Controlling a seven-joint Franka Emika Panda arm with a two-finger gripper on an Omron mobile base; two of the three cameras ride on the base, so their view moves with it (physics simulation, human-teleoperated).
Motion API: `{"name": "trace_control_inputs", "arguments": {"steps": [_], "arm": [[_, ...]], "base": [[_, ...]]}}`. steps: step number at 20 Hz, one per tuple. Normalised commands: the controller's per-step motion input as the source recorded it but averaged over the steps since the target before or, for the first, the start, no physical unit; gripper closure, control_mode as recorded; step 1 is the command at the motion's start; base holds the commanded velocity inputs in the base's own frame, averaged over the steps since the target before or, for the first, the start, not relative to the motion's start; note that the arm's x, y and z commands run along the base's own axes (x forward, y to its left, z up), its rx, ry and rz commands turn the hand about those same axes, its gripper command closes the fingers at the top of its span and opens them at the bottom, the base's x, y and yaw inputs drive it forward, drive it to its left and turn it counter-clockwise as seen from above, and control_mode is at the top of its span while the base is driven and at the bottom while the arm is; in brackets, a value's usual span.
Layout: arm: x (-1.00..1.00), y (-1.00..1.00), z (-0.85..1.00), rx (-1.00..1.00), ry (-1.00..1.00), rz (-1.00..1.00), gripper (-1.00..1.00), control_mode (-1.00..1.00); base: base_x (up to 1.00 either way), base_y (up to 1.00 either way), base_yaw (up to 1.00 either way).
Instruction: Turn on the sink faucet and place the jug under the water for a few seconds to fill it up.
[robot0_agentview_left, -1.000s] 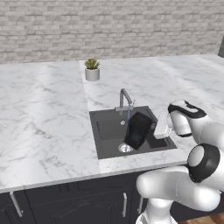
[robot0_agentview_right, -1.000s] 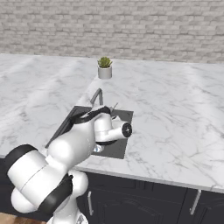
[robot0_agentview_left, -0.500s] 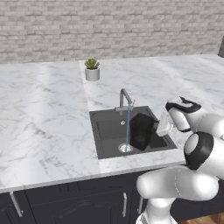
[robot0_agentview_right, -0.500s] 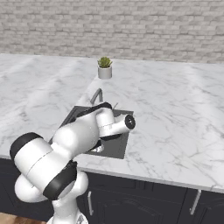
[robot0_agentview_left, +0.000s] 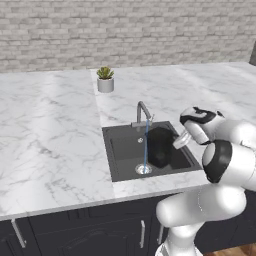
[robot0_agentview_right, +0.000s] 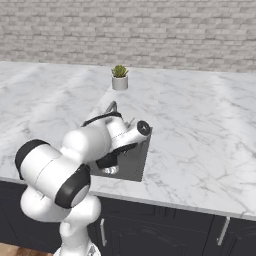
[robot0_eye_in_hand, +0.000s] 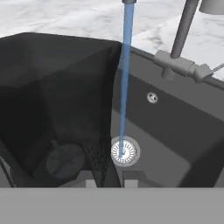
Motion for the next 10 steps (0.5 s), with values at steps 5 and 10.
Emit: {"name": "trace_control_inputs", "arguments": {"steps": [5, 10], "arm": [[0.25, 0.0, -0.05, 0.0, 0.05, -0.19, 1.0, -1.0], [0.18, 0.0, -0.15, 0.0, 0.0, -0.15, 1.0, -1.0]], "base": [[0.0, 0.0, 0.0], [0.0, 0.0, 0.0]]}}
